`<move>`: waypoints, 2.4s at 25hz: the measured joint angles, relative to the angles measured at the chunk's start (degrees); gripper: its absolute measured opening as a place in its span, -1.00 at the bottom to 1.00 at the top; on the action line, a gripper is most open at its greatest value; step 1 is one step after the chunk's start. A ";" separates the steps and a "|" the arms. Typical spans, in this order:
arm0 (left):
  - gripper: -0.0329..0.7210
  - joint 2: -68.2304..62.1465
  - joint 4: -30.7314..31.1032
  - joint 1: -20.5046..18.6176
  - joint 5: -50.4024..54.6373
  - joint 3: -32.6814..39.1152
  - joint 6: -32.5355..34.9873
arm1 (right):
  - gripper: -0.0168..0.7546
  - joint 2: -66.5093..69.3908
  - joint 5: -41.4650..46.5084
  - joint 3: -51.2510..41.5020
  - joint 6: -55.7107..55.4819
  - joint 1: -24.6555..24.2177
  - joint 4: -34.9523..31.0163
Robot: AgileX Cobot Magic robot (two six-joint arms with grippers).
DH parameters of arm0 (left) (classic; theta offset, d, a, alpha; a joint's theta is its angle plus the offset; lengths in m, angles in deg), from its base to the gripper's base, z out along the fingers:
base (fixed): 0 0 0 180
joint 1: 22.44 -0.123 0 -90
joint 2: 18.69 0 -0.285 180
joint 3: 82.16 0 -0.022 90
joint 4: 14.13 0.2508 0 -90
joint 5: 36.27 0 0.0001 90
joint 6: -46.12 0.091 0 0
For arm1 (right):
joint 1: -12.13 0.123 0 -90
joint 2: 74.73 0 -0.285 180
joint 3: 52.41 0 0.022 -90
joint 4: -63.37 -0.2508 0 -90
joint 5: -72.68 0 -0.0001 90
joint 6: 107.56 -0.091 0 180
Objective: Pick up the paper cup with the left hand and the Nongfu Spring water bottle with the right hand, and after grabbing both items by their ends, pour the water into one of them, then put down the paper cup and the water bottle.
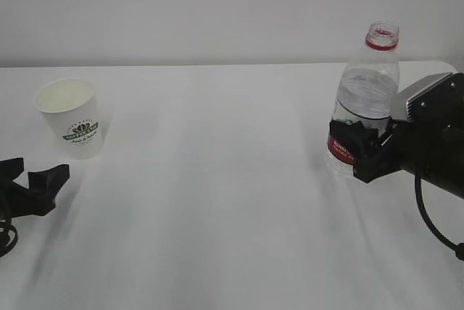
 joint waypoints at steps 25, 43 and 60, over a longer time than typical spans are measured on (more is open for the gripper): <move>0.66 -12.99 20.51 -10.87 -0.09 -14.04 -8.28 | 0.29 0.00 0.12 0.00 -0.12 0.00 0.36; 0.66 -14.03 20.31 -10.48 -0.09 -16.02 -8.18 | 0.29 0.00 0.12 0.00 -0.12 0.00 0.36; 0.66 -14.88 17.76 -8.47 0.01 -22.36 -8.08 | 0.29 0.00 0.23 0.00 -0.12 0.00 0.80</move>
